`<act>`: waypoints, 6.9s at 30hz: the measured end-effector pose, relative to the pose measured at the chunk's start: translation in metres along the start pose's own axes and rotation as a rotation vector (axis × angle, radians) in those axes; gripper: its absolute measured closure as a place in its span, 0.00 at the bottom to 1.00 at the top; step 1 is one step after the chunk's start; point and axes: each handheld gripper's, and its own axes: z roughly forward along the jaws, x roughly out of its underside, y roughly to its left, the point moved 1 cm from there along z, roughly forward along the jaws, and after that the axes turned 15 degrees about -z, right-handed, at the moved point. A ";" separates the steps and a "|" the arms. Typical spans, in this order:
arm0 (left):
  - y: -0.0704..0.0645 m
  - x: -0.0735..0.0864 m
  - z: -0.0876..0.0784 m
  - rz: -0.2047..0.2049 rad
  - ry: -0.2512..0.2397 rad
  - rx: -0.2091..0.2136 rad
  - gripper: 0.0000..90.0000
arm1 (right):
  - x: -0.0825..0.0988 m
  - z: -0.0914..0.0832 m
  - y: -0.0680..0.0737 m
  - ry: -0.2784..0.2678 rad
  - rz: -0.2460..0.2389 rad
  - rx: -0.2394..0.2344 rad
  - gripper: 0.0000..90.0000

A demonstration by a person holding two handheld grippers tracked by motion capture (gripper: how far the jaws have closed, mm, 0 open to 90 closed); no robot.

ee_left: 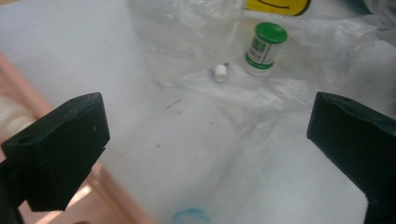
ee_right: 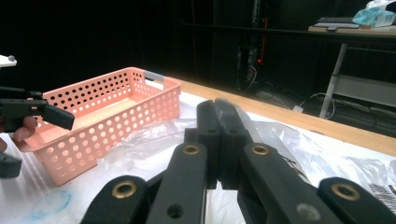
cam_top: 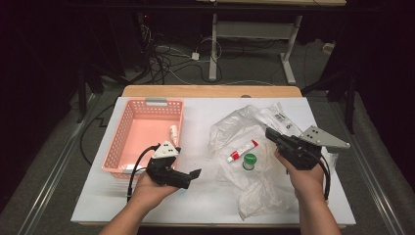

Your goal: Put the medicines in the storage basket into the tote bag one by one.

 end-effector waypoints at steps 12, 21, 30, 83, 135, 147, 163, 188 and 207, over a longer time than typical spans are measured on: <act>0.039 -0.002 -0.025 -0.080 -0.023 -0.136 0.00 | 0.000 -0.003 -0.003 -0.012 0.002 0.007 1.00; 0.062 -0.003 -0.038 -0.133 -0.048 -0.195 0.00 | 0.000 -0.003 -0.003 -0.009 0.008 0.006 1.00; 0.073 -0.004 -0.043 -0.158 -0.053 -0.233 0.00 | 0.000 -0.003 -0.003 -0.011 0.003 0.006 1.00; 0.123 -0.074 0.070 -0.255 0.225 -0.228 0.98 | 0.001 -0.003 -0.004 -0.004 0.002 0.007 1.00; 0.125 -0.066 0.044 -0.280 0.340 -0.397 0.65 | 0.002 -0.003 -0.005 -0.003 0.005 0.007 1.00; 0.088 -0.063 0.005 -0.192 0.177 -0.307 0.65 | 0.000 -0.003 -0.003 -0.007 0.001 0.009 1.00; 0.010 -0.050 -0.017 -0.045 0.043 -0.111 0.65 | 0.001 -0.002 -0.003 -0.001 0.000 0.006 1.00; -0.092 -0.065 0.119 0.113 0.114 0.037 0.65 | -0.002 -0.002 0.000 -0.009 -0.004 0.000 1.00; -0.079 -0.086 0.140 0.074 0.039 0.044 0.40 | 0.007 0.004 -0.008 0.009 0.026 -0.001 1.00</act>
